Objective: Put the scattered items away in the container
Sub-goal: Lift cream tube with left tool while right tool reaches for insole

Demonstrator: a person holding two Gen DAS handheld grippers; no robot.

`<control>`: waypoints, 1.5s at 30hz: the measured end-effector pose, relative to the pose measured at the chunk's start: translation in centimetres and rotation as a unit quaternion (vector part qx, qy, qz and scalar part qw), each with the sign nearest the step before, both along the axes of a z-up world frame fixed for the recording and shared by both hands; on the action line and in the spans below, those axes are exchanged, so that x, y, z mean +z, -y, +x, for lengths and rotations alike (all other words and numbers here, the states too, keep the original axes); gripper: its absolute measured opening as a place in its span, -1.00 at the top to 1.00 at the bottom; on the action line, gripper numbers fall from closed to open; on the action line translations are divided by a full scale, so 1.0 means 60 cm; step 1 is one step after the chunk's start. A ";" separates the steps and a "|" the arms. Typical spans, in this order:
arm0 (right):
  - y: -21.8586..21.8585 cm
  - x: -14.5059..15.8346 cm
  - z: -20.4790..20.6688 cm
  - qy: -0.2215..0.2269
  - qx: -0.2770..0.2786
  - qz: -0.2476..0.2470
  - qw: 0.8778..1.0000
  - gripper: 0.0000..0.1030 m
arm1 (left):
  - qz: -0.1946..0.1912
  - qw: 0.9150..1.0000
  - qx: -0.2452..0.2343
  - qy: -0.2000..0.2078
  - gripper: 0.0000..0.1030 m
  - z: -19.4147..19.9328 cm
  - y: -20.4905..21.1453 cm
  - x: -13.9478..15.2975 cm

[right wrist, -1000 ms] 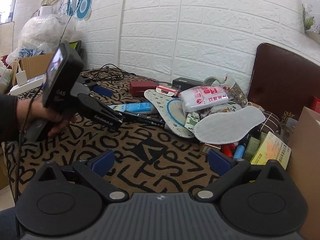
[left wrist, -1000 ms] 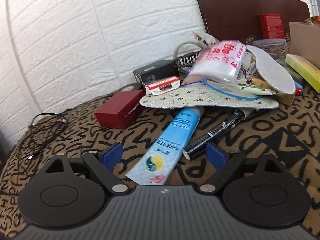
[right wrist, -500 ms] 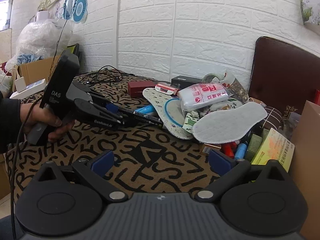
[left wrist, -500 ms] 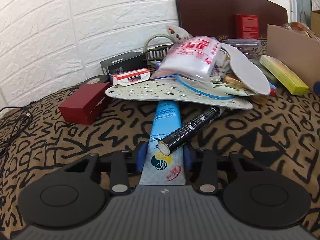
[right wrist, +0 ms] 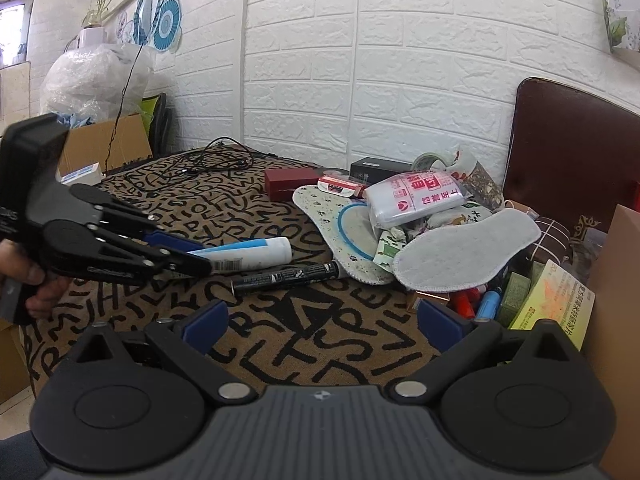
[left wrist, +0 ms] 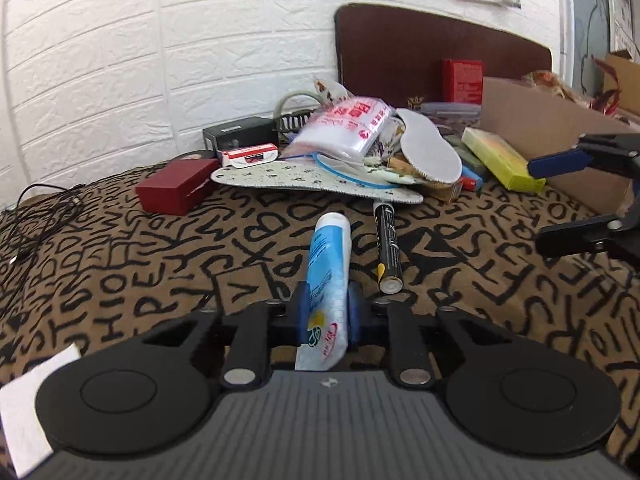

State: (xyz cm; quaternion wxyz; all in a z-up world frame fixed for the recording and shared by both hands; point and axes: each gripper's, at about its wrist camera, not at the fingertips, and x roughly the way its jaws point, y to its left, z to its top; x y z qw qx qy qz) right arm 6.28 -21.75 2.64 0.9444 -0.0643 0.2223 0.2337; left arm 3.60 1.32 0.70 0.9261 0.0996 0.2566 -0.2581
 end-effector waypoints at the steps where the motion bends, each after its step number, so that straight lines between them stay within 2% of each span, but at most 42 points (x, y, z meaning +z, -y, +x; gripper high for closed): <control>1: -0.002 -0.001 0.001 0.000 0.002 0.000 1.000 -1.00 | 0.003 1.000 0.002 0.000 0.61 0.001 0.002 0.000; 6: -0.018 0.002 0.006 0.004 0.015 -0.008 1.000 -0.99 | 0.037 0.999 0.019 0.003 0.61 0.016 0.021 -0.010; 9: -0.025 0.008 0.005 0.008 0.022 -0.015 1.000 -1.00 | 0.047 0.999 0.025 -0.009 0.53 0.031 0.026 -0.016; 11: -0.027 0.010 0.006 0.011 0.023 -0.017 1.000 -0.99 | 0.056 0.998 0.032 -0.007 0.28 0.044 0.033 -0.020; 12: -0.028 0.011 0.008 0.011 0.023 -0.019 1.000 -1.00 | 0.060 0.998 0.036 -0.003 0.23 0.049 0.036 -0.020; 13: -0.029 0.011 0.011 0.012 0.023 -0.020 0.999 -0.99 | 0.061 0.997 0.037 0.000 0.24 0.053 0.037 -0.020; 14: -0.030 0.012 0.014 0.015 0.023 -0.022 0.999 -0.99 | 0.058 0.998 0.039 0.001 0.45 0.055 0.038 -0.021; 17: -0.037 0.018 0.028 0.024 0.032 -0.033 0.999 -0.98 | 0.044 0.998 0.045 0.002 0.66 0.048 0.035 -0.023; 20: -0.050 0.025 0.048 0.045 0.054 -0.053 0.996 -0.85 | 0.015 0.998 0.056 -0.004 0.67 0.032 0.021 -0.021; 21: -0.058 0.026 0.056 0.051 0.059 -0.063 0.995 -0.73 | 0.007 0.998 0.060 -0.007 0.67 0.028 0.017 -0.020; 23: -0.076 0.023 0.077 0.057 0.075 -0.088 0.992 -0.53 | 0.002 0.998 0.069 -0.005 0.67 0.022 0.010 -0.022; 28: -0.127 0.005 0.134 0.063 0.101 -0.139 0.983 -0.26 | -0.011 0.996 0.085 -0.008 0.67 0.021 0.010 -0.023; 30: -0.148 0.000 0.157 0.062 0.110 -0.155 0.980 -0.04 | -0.015 0.996 0.086 -0.009 0.67 0.023 0.008 -0.024; 33: -0.178 -0.006 0.191 0.066 0.113 -0.189 0.973 0.06 | -0.022 0.996 0.087 -0.010 0.66 0.023 0.004 -0.024; 39: -0.214 -0.032 0.250 0.067 0.085 -0.266 0.958 0.07 | -0.033 0.995 0.088 -0.016 0.66 0.024 0.000 -0.024; 42: -0.199 -0.041 0.273 0.047 0.071 -0.257 0.963 0.10 | -0.036 0.995 0.089 -0.018 0.66 0.025 -0.001 -0.024; 45: -0.177 -0.035 0.284 0.024 0.068 -0.222 0.972 0.34 | -0.032 0.995 0.096 -0.018 0.61 0.027 0.001 -0.025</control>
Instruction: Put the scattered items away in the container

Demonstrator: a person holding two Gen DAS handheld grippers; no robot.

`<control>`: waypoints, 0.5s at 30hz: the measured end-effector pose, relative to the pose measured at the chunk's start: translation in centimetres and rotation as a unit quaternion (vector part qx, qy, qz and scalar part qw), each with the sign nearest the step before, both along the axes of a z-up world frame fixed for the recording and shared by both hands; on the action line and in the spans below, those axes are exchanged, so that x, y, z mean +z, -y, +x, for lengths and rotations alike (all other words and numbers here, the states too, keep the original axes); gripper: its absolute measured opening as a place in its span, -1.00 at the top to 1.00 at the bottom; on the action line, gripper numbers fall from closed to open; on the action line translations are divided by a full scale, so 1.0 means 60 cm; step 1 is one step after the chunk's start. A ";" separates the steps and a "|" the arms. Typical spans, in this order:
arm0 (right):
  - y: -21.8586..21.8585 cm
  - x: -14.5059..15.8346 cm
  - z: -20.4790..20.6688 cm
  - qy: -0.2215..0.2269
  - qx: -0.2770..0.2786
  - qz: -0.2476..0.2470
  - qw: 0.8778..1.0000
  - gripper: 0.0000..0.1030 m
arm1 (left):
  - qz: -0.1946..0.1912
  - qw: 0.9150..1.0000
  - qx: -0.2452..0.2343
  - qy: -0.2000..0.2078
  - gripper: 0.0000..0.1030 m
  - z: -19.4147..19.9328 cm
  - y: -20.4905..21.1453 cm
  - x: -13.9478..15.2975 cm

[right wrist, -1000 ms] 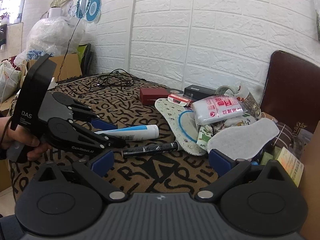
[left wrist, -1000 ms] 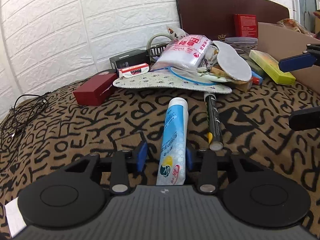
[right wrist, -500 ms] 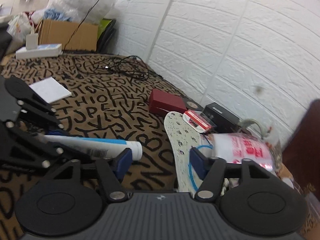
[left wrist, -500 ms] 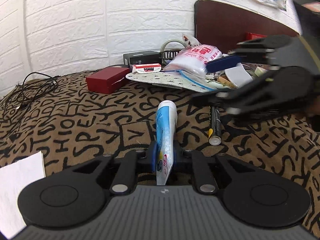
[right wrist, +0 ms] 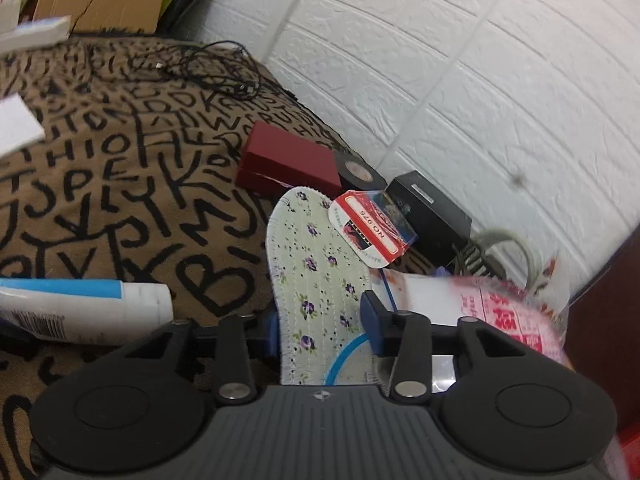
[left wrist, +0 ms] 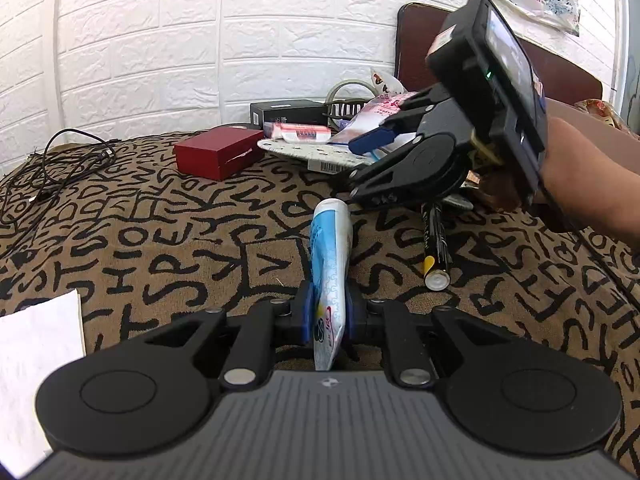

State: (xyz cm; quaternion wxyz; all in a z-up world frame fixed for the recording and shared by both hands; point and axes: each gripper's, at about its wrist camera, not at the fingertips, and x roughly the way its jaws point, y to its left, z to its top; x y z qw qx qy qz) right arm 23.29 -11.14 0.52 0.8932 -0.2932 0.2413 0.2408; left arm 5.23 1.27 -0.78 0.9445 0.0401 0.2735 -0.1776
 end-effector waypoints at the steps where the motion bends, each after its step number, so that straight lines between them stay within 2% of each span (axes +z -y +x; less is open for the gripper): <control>1: 0.007 0.007 0.002 -0.010 -0.004 0.017 1.000 0.39 | 0.003 1.000 0.009 0.000 0.60 0.002 0.002 0.000; 3: 0.026 0.021 0.004 -0.031 -0.010 0.054 0.998 0.55 | 0.008 0.999 0.037 -0.003 0.56 0.007 0.006 0.002; 7: 0.061 0.033 0.010 -0.073 -0.021 0.135 0.988 0.63 | 0.027 0.994 0.103 -0.006 0.50 0.028 0.016 0.005; 9: 0.069 0.033 0.013 -0.078 -0.030 0.153 0.985 0.70 | 0.037 0.991 0.127 -0.007 0.48 0.040 0.019 0.005; 13: 0.040 0.017 0.003 -0.041 -0.021 0.087 0.995 0.61 | 0.045 0.988 0.147 -0.012 0.47 0.065 0.015 0.003; 14: 0.033 0.012 -0.001 -0.032 -0.019 0.073 0.997 0.53 | 0.048 0.987 0.150 -0.011 0.47 0.068 0.014 0.003; 15: 0.027 0.008 -0.003 -0.028 -0.016 0.064 0.997 0.29 | 0.052 0.987 0.152 -0.011 0.47 0.068 0.014 0.004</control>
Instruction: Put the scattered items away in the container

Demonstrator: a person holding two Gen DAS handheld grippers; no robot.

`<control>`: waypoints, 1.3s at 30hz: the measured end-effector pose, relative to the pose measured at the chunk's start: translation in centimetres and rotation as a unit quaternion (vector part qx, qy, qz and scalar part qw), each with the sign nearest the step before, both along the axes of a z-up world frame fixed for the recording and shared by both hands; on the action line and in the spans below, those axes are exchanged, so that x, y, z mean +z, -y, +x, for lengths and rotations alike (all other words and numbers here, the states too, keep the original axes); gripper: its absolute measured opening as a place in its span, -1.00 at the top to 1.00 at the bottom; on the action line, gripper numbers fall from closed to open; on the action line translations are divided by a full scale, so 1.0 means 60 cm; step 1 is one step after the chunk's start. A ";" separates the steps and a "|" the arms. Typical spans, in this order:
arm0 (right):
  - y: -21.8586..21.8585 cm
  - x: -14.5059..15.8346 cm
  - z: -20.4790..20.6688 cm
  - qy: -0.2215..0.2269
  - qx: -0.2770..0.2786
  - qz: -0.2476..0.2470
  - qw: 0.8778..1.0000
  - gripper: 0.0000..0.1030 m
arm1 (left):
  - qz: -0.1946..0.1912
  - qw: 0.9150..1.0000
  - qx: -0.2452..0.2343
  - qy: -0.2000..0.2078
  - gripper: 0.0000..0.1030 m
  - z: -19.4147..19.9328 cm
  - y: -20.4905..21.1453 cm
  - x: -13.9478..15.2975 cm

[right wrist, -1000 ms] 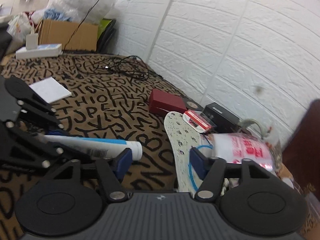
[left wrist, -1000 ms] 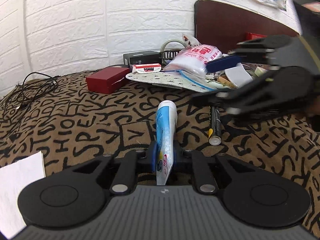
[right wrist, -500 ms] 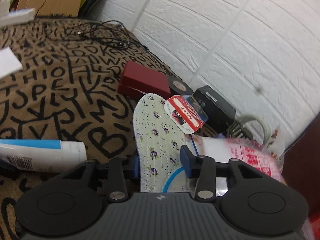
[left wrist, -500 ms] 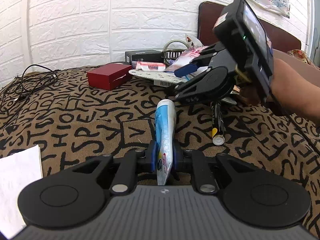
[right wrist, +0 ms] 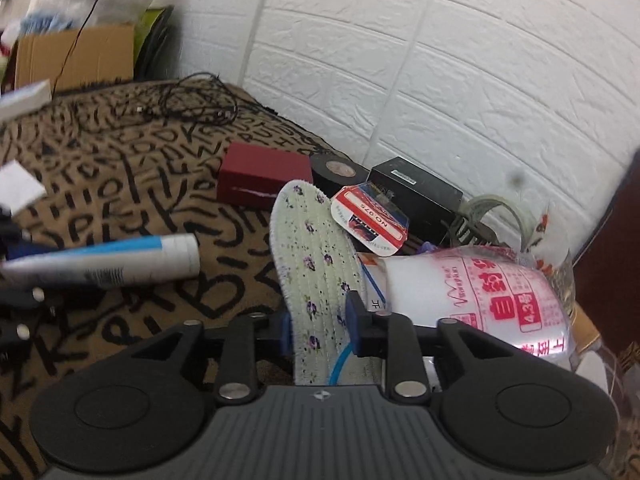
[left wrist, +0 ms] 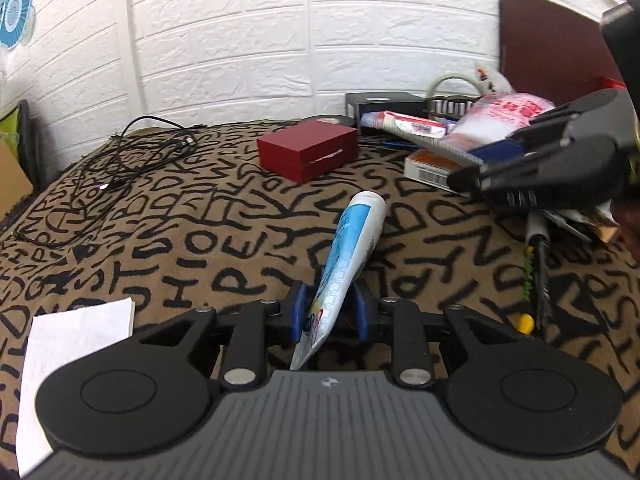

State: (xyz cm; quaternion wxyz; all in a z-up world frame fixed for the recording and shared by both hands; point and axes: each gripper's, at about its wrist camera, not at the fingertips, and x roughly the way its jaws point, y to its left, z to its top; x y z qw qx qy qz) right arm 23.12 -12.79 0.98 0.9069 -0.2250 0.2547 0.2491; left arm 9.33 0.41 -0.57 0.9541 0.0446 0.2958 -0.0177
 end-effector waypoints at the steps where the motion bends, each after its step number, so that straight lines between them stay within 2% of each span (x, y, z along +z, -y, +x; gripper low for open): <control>1: -0.006 -0.003 -0.002 -0.001 0.004 -0.008 1.000 0.05 | 0.002 1.000 0.002 0.000 0.47 0.002 -0.001 0.000; 2: -0.015 -0.008 -0.004 -0.006 0.011 -0.016 1.000 -0.70 | 0.002 1.000 0.004 -0.001 0.47 0.004 -0.003 -0.001; 3: -0.022 -0.012 -0.008 -0.006 0.018 -0.021 1.000 -0.89 | 0.003 1.000 0.006 -0.002 0.47 0.004 -0.005 -0.001; 6: -0.024 -0.012 -0.006 -0.012 0.007 -0.005 1.000 -0.91 | 0.006 1.000 0.012 -0.002 0.47 0.002 0.000 0.000; 7: -0.025 -0.012 -0.007 -0.004 0.002 -0.006 1.000 -0.91 | 0.008 1.000 0.013 -0.002 0.47 0.001 0.002 0.000; 8: -0.032 -0.016 -0.014 0.015 -0.003 -0.025 1.000 -1.00 | 0.009 1.000 0.014 -0.002 0.47 0.001 0.004 0.000; 10: -0.039 -0.023 -0.029 0.053 0.000 -0.049 0.997 -1.00 | 0.010 1.000 0.016 -0.002 0.47 0.001 0.007 0.001; 12: -0.036 -0.020 -0.022 0.046 -0.002 -0.045 0.998 -0.98 | 0.010 1.000 0.017 -0.002 0.47 0.000 0.008 0.002; 13: -0.031 -0.018 -0.015 0.035 -0.005 -0.035 0.999 -0.89 | 0.010 1.000 0.017 -0.002 0.47 0.000 0.008 0.002; 15: -0.019 -0.012 -0.005 0.028 -0.035 -0.021 0.999 0.44 | 0.009 1.000 0.018 -0.002 0.47 -0.001 0.007 0.002; 16: -0.012 -0.007 -0.004 0.036 -0.046 -0.021 0.998 0.57 | 0.008 1.000 0.018 -0.002 0.47 0.000 0.007 0.002; 18: 0.009 0.008 0.002 0.010 -0.047 0.016 0.999 0.79 | 0.009 1.000 0.018 -0.002 0.47 0.001 0.007 0.002; 21: 0.036 0.025 -0.004 -0.006 -0.051 0.064 0.997 0.93 | 0.011 1.000 0.018 -0.001 0.48 0.004 0.008 0.002; 28: 0.037 0.033 -0.050 -0.010 -0.036 0.097 0.995 0.93 | 0.015 1.000 0.016 0.000 0.63 0.002 0.011 0.004; 34: 0.039 0.081 -0.088 0.014 -0.019 0.125 0.992 0.95 | 0.002 1.000 0.028 -0.001 0.68 -0.008 0.010 0.011; 36: 0.040 0.097 -0.104 0.020 -0.013 0.137 0.990 0.95 | -0.004 1.000 0.027 0.013 0.70 -0.019 0.011 0.020; 39: 0.050 0.118 -0.130 0.036 -0.012 0.151 0.988 0.95 | 0.006 0.999 0.020 0.038 0.70 -0.037 0.019 0.042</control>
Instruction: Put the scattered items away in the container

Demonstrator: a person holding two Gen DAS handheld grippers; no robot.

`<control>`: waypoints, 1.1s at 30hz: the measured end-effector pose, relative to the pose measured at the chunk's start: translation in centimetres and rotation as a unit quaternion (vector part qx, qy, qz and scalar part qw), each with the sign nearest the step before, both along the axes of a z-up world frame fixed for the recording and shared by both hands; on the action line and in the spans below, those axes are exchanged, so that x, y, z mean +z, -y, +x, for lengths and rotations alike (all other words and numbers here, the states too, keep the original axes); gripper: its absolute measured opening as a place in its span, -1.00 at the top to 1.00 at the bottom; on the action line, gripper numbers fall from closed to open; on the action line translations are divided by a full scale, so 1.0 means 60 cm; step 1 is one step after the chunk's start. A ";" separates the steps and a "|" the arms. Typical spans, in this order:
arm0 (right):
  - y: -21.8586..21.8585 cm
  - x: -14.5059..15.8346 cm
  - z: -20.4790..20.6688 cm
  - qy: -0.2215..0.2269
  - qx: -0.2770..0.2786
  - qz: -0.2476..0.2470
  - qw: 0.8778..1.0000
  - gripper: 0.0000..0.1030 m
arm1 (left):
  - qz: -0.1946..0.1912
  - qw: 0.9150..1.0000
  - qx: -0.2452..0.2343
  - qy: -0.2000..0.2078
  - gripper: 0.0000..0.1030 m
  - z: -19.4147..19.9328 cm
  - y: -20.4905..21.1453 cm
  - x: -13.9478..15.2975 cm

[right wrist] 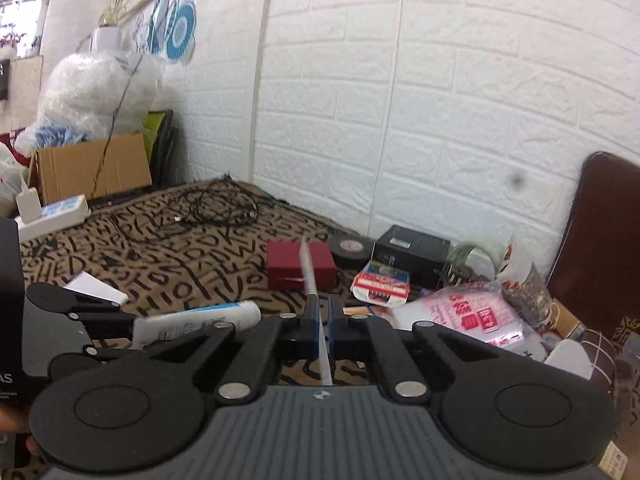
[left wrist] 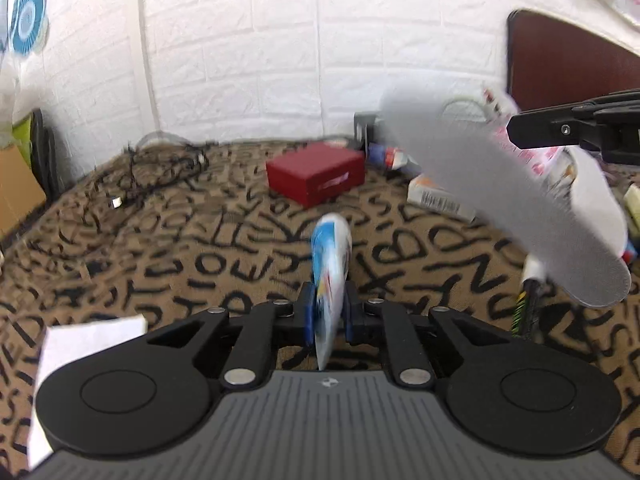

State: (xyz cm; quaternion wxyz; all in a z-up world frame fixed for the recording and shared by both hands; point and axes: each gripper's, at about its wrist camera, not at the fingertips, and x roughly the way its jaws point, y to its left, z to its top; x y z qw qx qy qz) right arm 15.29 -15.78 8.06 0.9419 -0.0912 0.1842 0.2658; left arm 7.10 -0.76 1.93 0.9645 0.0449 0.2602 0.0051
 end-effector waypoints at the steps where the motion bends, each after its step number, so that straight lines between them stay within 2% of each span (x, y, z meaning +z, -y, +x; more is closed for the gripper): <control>1: 0.005 0.007 -0.009 0.006 -0.002 0.007 1.000 0.95 | 0.003 1.000 -0.002 0.008 0.70 -0.006 0.004 0.008; 6: 0.027 0.015 -0.029 0.006 -0.012 0.005 1.000 0.96 | 0.004 1.000 -0.015 0.019 0.70 -0.031 0.012 0.031; 11: 0.032 -0.027 -0.043 -0.037 -0.002 -0.025 0.999 0.90 | 0.018 1.000 -0.016 0.007 0.70 -0.035 0.015 0.011; 13: 0.030 -0.048 -0.051 -0.046 0.002 -0.039 0.998 0.61 | 0.019 1.000 -0.018 -0.001 0.70 -0.037 0.016 0.007; 15: 0.027 -0.070 -0.060 -0.053 0.007 -0.053 0.997 -0.23 | 0.025 0.999 -0.023 -0.005 0.70 -0.038 0.021 0.002; 17: 0.021 -0.089 -0.072 -0.049 0.012 -0.076 0.996 -0.29 | 0.027 0.999 -0.026 -0.008 0.70 -0.038 0.023 -0.001; 20: 0.007 -0.117 -0.083 -0.035 0.024 -0.129 0.991 -0.26 | 0.027 0.999 -0.029 -0.015 0.70 -0.036 0.025 -0.007; 23: -0.013 -0.145 -0.082 0.010 0.023 -0.197 0.980 -0.24 | 0.028 0.999 -0.030 -0.025 0.70 -0.030 0.026 -0.018; 25: -0.016 -0.149 -0.076 0.034 0.026 -0.205 0.978 -0.24 | 0.033 0.999 -0.028 -0.032 0.70 -0.027 0.027 -0.026; 26: -0.014 -0.149 -0.067 0.027 0.028 -0.199 0.979 0.29 | 0.032 0.999 -0.027 -0.035 0.70 -0.026 0.026 -0.030; 27: -0.010 -0.148 -0.054 0.004 0.020 -0.185 0.982 0.70 | 0.029 0.999 -0.027 -0.033 0.70 -0.027 0.025 -0.031; 28: 0.000 -0.145 -0.045 -0.012 0.009 -0.158 0.987 0.70 | 0.024 0.999 -0.031 -0.029 0.70 -0.029 0.022 -0.030; 30: 0.038 -0.132 -0.026 -0.069 -0.002 -0.062 0.996 0.75 | -0.002 0.998 -0.057 -0.019 0.70 -0.036 0.014 -0.025; 33: 0.102 -0.119 -0.019 -0.123 -0.008 0.064 0.990 0.85 | -0.015 0.996 -0.089 0.007 0.70 -0.052 0.015 -0.017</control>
